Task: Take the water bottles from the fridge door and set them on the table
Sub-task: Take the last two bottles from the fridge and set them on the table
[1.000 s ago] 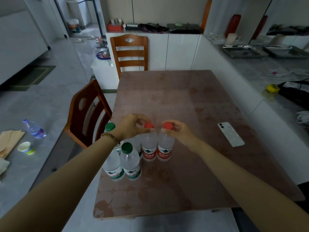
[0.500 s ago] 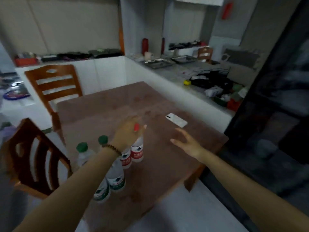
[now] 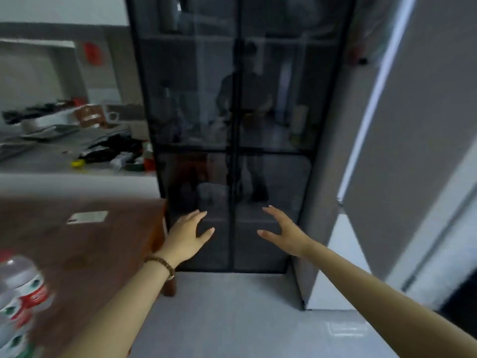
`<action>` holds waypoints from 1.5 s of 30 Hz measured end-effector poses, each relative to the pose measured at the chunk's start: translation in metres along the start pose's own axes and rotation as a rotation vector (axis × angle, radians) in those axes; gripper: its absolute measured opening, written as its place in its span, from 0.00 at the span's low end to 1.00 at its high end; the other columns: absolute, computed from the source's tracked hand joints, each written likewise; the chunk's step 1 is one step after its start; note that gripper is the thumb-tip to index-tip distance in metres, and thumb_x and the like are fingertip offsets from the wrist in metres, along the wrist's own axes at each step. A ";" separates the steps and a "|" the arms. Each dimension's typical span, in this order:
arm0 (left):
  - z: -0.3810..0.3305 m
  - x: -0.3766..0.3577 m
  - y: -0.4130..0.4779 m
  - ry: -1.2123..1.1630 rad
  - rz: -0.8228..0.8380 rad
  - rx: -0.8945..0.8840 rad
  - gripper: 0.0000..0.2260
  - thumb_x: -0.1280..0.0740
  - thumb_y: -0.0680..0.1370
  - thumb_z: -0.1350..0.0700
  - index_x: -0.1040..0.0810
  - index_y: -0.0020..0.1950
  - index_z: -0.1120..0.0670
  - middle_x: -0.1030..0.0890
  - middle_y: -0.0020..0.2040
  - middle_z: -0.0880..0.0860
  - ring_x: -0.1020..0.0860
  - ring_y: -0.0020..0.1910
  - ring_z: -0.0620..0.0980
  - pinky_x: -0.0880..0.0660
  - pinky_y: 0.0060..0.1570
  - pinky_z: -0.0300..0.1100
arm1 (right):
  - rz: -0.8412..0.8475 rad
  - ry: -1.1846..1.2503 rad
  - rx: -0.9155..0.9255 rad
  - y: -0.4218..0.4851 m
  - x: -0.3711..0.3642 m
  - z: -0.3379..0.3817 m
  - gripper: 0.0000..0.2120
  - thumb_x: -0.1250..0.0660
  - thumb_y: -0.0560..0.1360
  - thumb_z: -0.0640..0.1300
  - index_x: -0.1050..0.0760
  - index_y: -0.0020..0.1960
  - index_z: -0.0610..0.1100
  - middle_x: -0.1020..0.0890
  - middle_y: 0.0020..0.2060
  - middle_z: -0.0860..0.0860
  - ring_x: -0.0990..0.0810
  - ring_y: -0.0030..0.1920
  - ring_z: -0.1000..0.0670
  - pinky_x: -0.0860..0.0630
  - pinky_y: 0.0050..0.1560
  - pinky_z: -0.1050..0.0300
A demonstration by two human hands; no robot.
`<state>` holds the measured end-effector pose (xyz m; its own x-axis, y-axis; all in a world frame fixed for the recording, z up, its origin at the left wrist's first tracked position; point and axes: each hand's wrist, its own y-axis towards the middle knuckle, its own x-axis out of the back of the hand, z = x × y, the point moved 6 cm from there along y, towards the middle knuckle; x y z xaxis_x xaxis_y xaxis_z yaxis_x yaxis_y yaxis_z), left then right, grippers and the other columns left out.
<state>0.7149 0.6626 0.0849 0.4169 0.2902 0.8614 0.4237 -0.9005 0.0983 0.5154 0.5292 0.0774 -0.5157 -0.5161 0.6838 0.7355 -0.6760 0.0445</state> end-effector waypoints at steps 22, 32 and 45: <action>-0.615 -0.264 -0.069 0.166 0.233 -0.650 0.25 0.42 0.78 0.41 0.38 0.73 0.49 0.33 0.71 0.51 0.36 0.70 0.51 0.36 0.67 0.45 | -0.364 -0.377 -0.409 -0.416 0.421 -0.287 0.30 0.35 0.75 0.56 0.42 0.73 0.53 0.35 0.73 0.54 0.35 0.71 0.53 0.39 0.68 0.60; -0.748 -0.305 0.087 0.173 0.064 -0.627 0.24 0.41 0.78 0.43 0.37 0.72 0.50 0.30 0.69 0.51 0.34 0.68 0.52 0.35 0.65 0.46 | -0.350 -0.488 -0.325 -0.322 0.574 -0.381 0.31 0.36 0.75 0.58 0.42 0.74 0.52 0.37 0.74 0.55 0.36 0.72 0.54 0.40 0.70 0.59; -0.792 -0.297 0.232 0.401 -0.276 -0.309 0.35 0.49 0.75 0.32 0.55 0.76 0.46 0.55 0.78 0.52 0.55 0.76 0.55 0.56 0.74 0.54 | -0.276 -0.445 0.034 -0.148 0.708 -0.463 0.36 0.39 0.73 0.63 0.47 0.76 0.53 0.49 0.77 0.54 0.51 0.77 0.51 0.49 0.75 0.53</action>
<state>0.0519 0.1106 0.2465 -0.0387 0.4370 0.8986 0.1934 -0.8790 0.4358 -0.1617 0.0200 0.2180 -0.4615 -0.0424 0.8861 0.6162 -0.7338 0.2859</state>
